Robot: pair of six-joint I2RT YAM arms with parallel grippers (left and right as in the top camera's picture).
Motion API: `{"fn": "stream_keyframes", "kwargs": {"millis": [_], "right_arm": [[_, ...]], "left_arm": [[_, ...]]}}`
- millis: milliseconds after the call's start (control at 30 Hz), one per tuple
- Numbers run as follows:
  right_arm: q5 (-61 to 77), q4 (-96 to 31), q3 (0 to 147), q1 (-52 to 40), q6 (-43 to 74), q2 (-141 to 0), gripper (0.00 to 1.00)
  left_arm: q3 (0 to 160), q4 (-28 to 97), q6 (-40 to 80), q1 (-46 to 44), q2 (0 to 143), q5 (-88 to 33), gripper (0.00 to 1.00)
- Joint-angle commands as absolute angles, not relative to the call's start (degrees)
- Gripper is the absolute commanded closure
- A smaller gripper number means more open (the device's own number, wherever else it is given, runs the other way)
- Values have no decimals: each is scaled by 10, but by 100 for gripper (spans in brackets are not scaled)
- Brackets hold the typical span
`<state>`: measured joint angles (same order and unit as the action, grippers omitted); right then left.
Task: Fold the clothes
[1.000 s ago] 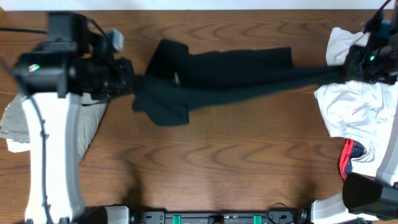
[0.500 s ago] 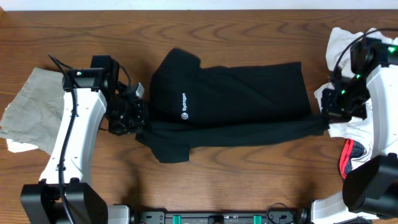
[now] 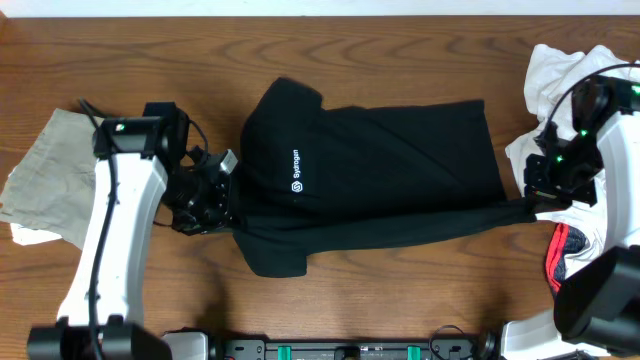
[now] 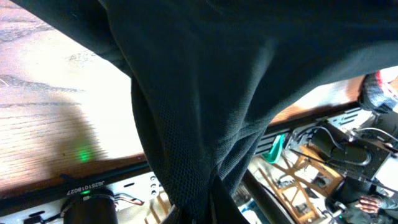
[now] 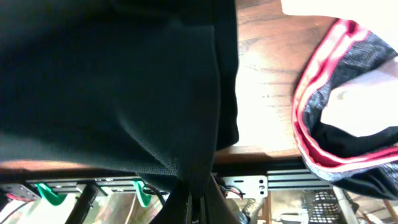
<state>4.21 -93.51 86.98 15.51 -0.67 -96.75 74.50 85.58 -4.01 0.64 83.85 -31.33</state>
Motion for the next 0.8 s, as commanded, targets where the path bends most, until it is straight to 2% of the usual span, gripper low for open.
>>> {"fn": "stream_keyframes", "kwargs": {"millis": [0,233,500,767], "right_arm": [[33,-941,869,167,2,-925,99],[33,-947,869,169,4,-884,99],[33,-965,869,169,13,-879,99],[32,-912,865,169,13,-881,99]], "left_arm": [[747,868,-60,9,795,-328,94],[747,870,-60,9,732,-328,94],[747,867,-53,9,723,-328,94],[745,776,-11,9,728,-319,94]]}}
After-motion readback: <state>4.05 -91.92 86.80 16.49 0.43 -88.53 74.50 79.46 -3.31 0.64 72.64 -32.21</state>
